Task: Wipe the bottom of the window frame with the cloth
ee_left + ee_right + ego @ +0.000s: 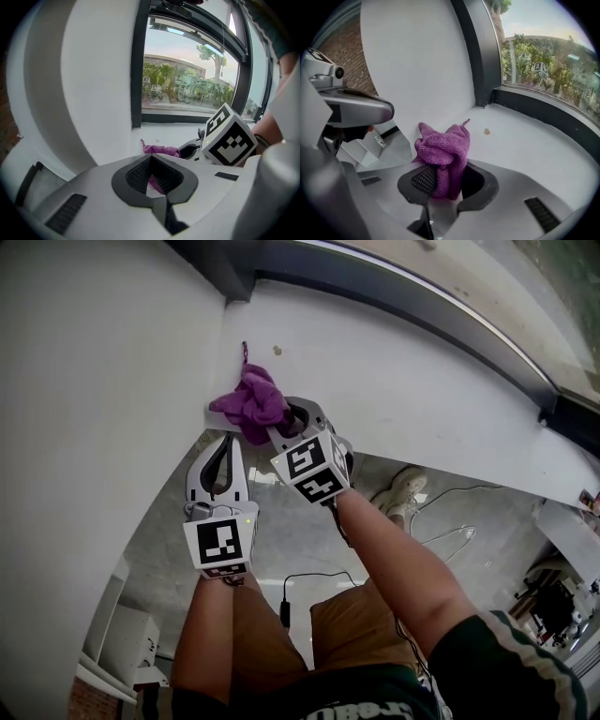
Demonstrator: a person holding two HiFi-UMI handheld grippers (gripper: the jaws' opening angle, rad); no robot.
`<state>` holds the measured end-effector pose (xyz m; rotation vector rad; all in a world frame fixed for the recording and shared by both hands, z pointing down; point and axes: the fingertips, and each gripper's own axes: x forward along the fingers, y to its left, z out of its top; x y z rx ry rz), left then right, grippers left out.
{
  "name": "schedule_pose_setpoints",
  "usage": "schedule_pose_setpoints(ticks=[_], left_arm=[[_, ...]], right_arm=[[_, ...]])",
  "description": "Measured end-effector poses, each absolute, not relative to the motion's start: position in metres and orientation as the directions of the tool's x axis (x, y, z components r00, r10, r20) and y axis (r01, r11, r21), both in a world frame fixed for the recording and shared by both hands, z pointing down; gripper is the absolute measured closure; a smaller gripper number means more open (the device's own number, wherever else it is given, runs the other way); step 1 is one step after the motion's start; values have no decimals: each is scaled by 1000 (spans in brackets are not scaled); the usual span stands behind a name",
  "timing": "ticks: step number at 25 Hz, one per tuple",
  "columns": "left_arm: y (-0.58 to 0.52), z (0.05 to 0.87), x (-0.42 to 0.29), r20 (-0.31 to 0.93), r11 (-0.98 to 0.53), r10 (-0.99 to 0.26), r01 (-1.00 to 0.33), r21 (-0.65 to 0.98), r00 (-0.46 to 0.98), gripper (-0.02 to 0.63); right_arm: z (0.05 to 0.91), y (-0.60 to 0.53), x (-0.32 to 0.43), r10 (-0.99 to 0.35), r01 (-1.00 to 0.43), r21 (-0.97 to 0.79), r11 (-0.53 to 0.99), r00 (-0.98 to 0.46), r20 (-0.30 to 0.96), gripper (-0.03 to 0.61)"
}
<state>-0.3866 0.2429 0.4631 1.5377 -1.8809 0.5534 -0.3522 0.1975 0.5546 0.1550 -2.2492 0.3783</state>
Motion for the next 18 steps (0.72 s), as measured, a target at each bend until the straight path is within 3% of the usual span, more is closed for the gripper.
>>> schedule_pose_setpoints(ticks=[18], left_arm=[[228,474,-389,719,263,-685,-960,93,-118,604]], right_arm=[[553,224,-377,267,-12,-385,923,-699,663,466]])
